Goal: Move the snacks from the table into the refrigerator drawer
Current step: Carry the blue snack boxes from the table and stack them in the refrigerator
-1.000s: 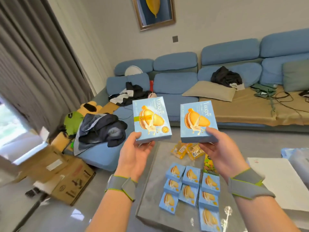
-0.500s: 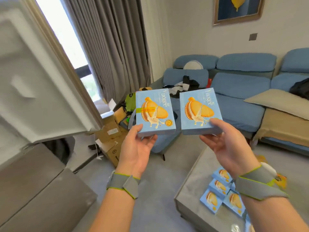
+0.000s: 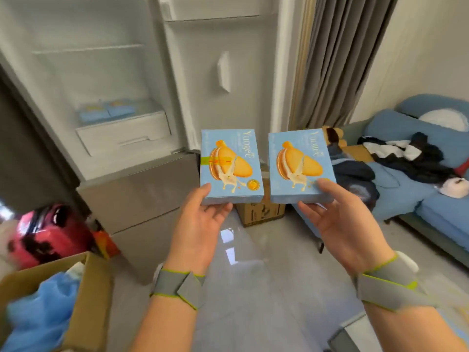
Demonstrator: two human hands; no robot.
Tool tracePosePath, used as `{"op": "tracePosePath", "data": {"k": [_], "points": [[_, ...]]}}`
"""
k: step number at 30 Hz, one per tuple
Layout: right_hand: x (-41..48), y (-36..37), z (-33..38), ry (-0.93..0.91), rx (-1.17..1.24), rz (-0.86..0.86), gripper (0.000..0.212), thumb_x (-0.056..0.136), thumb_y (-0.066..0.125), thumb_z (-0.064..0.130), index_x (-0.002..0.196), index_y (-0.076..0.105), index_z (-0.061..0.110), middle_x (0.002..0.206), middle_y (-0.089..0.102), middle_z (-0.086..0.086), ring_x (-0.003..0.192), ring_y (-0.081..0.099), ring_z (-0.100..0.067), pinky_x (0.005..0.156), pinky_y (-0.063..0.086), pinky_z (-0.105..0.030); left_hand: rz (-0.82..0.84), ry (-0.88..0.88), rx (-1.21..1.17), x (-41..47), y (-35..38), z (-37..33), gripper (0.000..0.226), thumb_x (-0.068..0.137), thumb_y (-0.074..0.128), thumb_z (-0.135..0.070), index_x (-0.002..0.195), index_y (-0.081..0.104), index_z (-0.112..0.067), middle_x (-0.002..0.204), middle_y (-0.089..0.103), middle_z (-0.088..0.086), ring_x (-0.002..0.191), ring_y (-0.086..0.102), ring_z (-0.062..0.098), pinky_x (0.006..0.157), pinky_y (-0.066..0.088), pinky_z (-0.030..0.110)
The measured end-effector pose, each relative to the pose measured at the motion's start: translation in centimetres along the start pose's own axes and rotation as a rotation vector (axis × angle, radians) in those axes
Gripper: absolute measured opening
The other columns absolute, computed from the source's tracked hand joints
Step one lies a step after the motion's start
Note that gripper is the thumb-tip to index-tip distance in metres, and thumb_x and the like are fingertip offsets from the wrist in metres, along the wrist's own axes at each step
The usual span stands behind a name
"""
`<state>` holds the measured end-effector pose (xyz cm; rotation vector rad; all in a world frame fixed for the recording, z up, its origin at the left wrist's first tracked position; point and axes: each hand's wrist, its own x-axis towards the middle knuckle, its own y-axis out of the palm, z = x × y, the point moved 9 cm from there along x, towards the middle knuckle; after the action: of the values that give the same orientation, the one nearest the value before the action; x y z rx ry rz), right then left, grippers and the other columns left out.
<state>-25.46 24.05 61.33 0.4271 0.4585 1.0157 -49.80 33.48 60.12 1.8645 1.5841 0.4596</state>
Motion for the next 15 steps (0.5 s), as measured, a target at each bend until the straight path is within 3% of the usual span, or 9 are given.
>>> {"op": "tracePosePath", "data": {"k": [7, 15], "points": [[4.4, 12.8, -7.5, 0.133, -0.058, 0.221, 0.043, 0.099, 0.063, 0.020, 0.141, 0.061, 0.010, 0.134, 0.071, -0.007, 0.107, 0.068, -0.019, 0.089, 0.060, -0.031, -0.165, 0.162, -0.048, 1.4, -10.3, -7.9, 0.035, 0.099, 0.061, -0.020, 0.132, 0.063, -0.009, 0.129, 0.071, 0.016, 0.111, 0.069, 0.026, 0.094, 0.054, 0.040], [11.0, 22.2, -14.1, 0.286, -0.035, 0.413, 0.046, 0.097, 0.066, 0.022, 0.141, 0.061, 0.008, 0.137, 0.069, -0.009, 0.113, 0.068, -0.022, 0.094, 0.059, -0.034, -0.306, 0.297, -0.042, 4.6, -16.0, -13.5, 0.028, 0.101, 0.060, -0.021, 0.127, 0.066, -0.013, 0.128, 0.072, 0.010, 0.119, 0.069, 0.025, 0.094, 0.054, 0.040]]}}
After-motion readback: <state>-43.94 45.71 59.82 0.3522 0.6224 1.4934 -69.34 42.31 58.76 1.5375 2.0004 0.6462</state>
